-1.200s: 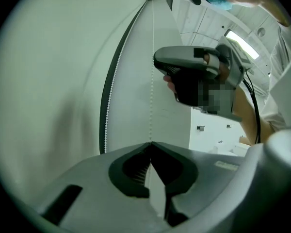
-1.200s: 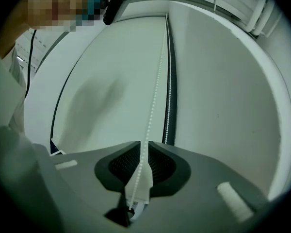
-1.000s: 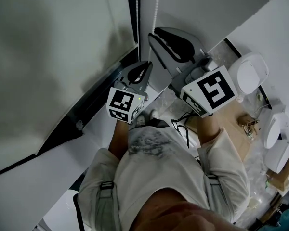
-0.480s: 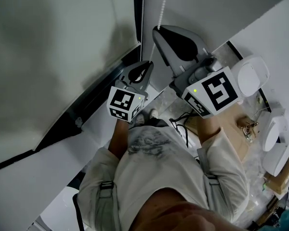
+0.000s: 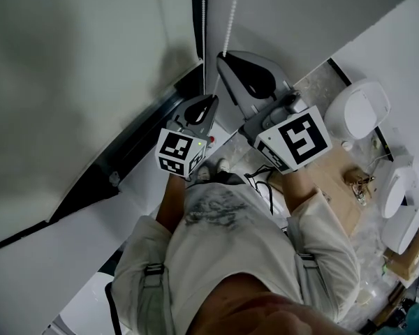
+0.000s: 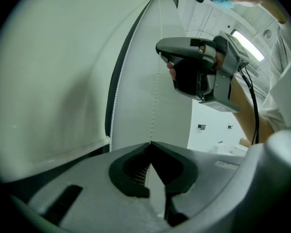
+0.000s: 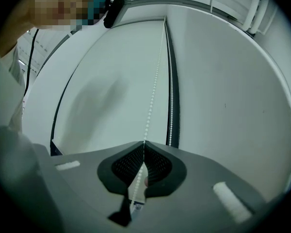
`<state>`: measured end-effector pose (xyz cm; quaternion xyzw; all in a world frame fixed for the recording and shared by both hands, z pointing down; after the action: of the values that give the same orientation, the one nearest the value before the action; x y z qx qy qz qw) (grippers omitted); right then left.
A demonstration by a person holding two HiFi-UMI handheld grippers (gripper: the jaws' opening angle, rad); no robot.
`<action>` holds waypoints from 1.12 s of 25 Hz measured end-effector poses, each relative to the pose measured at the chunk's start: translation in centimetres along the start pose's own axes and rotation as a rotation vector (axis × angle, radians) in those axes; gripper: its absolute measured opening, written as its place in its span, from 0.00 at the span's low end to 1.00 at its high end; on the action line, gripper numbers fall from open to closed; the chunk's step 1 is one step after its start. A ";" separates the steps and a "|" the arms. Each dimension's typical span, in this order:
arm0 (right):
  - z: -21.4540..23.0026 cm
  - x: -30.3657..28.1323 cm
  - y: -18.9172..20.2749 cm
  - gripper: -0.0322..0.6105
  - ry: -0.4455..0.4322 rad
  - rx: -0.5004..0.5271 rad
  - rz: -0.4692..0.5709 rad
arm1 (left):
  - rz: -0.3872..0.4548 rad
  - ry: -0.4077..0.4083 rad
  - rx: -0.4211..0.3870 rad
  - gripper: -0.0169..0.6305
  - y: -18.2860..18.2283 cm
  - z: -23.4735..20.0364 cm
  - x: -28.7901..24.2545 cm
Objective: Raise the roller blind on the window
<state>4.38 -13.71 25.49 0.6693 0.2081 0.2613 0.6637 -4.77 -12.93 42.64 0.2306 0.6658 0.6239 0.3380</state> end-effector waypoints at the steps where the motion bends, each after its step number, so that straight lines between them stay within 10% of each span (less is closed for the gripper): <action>1: -0.1 0.0 0.3 0.07 0.001 -0.001 -0.003 | -0.005 -0.001 0.003 0.04 0.3 -0.1 0.0; 28: -0.8 0.2 8.6 0.07 0.030 -0.037 -0.120 | -0.177 0.010 0.065 0.04 8.4 -0.9 -0.9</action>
<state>3.43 -13.21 34.04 0.6394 0.2528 0.2350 0.6870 -5.76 -13.23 51.08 0.1785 0.7050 0.5710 0.3809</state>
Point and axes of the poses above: the fingertips, and each gripper's own axes: x backward along the fingers, z to its right, y out of its underside, the point moved 7 cm from there along x, backward along the fingers, and after that the axes turned 8 degrees about -x, right-handed, at the moved point
